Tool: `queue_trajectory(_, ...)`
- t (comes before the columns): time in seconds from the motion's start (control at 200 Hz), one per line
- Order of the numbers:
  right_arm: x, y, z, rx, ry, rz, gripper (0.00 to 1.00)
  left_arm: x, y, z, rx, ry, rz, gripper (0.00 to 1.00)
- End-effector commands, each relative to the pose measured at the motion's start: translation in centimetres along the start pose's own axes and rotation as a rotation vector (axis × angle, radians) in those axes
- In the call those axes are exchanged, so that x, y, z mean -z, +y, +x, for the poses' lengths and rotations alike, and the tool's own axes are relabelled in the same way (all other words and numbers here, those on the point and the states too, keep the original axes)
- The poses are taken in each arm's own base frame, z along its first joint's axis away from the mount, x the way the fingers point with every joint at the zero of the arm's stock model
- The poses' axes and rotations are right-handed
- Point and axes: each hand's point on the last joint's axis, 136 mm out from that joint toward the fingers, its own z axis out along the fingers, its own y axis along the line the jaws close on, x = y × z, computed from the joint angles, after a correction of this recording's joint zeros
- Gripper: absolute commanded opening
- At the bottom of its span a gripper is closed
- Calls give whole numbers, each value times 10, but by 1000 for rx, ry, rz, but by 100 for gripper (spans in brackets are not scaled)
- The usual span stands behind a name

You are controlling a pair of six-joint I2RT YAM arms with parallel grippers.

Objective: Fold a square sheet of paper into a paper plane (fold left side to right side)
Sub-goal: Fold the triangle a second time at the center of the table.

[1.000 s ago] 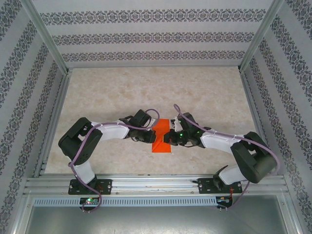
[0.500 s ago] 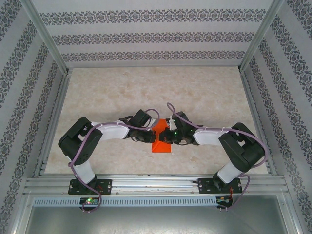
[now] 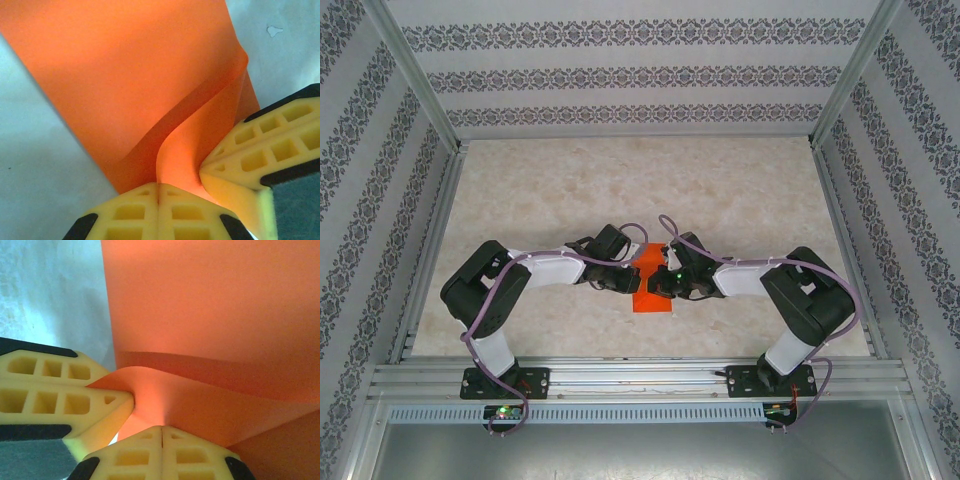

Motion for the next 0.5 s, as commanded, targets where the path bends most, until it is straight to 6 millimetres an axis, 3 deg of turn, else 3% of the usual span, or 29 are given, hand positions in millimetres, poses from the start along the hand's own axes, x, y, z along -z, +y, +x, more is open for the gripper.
queue_trajectory(0.0, -4, -15, 8, -4, 19, 61, 0, -6, 20, 15, 17, 64, -68, 0)
queue_trajectory(0.245, -5, -36, 22, -42, 46, 116, 0, 4, 10, 2, 29, 17, -49, 4)
queue_trajectory(0.495, -4, -45, 27, -54, 46, 133, 0, 50, -7, -27, 14, -96, -62, 17)
